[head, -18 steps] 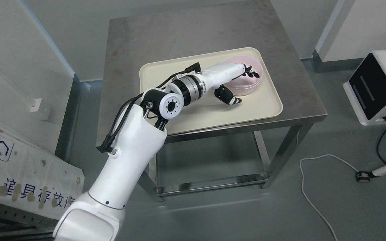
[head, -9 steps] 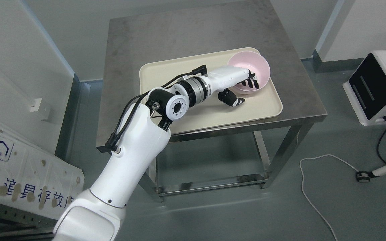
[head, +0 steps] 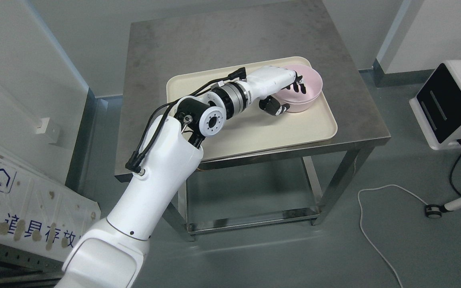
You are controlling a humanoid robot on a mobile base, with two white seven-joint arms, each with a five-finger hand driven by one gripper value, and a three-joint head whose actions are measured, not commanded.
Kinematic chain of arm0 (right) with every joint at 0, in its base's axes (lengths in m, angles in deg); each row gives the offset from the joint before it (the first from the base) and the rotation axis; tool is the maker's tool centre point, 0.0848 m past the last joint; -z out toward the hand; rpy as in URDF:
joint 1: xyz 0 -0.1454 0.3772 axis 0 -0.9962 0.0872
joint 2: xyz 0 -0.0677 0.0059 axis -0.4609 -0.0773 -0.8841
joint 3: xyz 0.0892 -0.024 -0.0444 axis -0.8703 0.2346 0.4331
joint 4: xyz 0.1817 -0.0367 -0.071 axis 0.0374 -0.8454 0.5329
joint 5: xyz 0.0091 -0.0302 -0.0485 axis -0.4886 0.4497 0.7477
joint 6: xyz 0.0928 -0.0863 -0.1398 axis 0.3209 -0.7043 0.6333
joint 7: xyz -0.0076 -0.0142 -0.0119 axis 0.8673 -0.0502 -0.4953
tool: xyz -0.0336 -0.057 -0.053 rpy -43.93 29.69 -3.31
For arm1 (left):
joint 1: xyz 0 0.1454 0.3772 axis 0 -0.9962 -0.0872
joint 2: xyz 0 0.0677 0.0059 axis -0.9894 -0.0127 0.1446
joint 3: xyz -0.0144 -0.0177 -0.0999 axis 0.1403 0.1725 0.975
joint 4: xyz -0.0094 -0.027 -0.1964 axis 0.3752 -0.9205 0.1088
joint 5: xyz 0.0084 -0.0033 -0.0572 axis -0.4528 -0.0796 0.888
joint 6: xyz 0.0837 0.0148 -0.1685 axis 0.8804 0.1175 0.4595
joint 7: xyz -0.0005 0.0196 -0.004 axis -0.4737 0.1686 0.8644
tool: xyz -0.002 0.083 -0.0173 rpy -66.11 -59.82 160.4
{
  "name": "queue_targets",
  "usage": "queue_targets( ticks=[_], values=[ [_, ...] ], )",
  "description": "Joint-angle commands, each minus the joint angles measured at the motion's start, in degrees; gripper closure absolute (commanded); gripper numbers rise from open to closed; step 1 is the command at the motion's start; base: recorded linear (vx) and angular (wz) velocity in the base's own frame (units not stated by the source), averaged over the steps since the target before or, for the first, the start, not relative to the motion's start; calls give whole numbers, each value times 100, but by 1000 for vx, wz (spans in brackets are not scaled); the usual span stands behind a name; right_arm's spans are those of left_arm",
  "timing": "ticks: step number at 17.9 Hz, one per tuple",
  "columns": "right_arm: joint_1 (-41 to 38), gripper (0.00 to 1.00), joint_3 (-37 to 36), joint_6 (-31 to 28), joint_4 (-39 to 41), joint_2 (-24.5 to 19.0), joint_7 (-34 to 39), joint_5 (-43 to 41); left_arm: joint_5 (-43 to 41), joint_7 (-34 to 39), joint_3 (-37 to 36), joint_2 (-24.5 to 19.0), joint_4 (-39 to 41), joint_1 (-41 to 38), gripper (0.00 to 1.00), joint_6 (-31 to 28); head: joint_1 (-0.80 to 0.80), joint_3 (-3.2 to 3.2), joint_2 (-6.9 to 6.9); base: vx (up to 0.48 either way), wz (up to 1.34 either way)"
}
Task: Stack pink IKEA bowls on left shelf middle
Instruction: 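Lift the stacked pink bowls off the tray with the left hand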
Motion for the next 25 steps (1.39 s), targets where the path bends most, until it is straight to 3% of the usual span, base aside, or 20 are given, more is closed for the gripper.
queue_targets(
  ticks=[1, 7, 14, 17, 25],
  values=[
    [0, 0, -62, -1, 0, 100, 42, 44, -95, 43, -199, -100, -253, 114, 58, 7, 0, 0, 0, 0, 0],
    [0, 0, -61, -1, 0, 100, 34, 44, -183, 34, -437, -100, -561, 114, 60, 182, 0, 0, 0, 0, 0],
    [0, 0, -62, -1, 0, 100, 42, 44, -227, 34, -314, -100, -614, 123, 88, 402, 0, 0, 0, 0, 0],
    [0, 0, -62, -1, 0, 100, 34, 44, -210, 43, 176, -100, -588, 131, 100, 507, 0, 0, 0, 0, 0],
    [0, 0, -61, -1, 0, 100, 34, 44, -34, -255, 1925, -100, 422, -166, 99, 1412, 0, 0, 0, 0, 0]
  ],
)
